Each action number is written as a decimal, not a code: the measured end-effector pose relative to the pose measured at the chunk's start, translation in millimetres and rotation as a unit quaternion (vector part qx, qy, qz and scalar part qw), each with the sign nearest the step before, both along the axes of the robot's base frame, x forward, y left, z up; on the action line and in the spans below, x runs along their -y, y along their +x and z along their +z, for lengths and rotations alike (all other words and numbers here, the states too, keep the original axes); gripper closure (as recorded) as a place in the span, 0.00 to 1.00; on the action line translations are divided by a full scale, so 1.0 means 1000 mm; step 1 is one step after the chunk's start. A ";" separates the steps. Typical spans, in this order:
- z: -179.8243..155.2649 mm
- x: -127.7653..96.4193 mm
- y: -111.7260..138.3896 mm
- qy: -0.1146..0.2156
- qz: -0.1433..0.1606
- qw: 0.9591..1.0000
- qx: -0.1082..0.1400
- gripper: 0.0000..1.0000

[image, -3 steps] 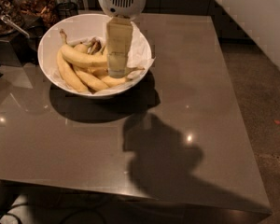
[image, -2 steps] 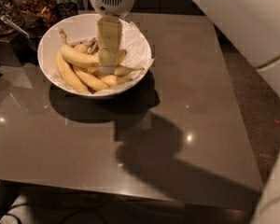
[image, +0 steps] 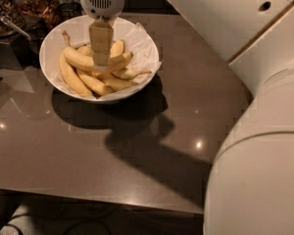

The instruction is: Pick banana from white bowl

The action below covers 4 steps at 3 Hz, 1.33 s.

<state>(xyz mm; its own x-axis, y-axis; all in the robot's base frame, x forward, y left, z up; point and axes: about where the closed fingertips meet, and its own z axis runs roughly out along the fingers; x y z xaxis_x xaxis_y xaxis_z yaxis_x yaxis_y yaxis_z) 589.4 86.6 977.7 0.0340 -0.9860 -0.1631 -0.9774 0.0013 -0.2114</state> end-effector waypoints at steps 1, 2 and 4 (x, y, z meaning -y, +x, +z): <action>-0.009 -0.016 0.010 -0.004 0.012 1.000 -0.005 0.29; -0.020 -0.028 0.018 -0.010 0.021 1.000 -0.011 0.35; -0.054 -0.037 0.029 -0.031 0.026 0.998 -0.037 0.46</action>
Offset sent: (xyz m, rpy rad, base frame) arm -0.0016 0.0078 -0.0348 -0.1564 0.1516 0.0574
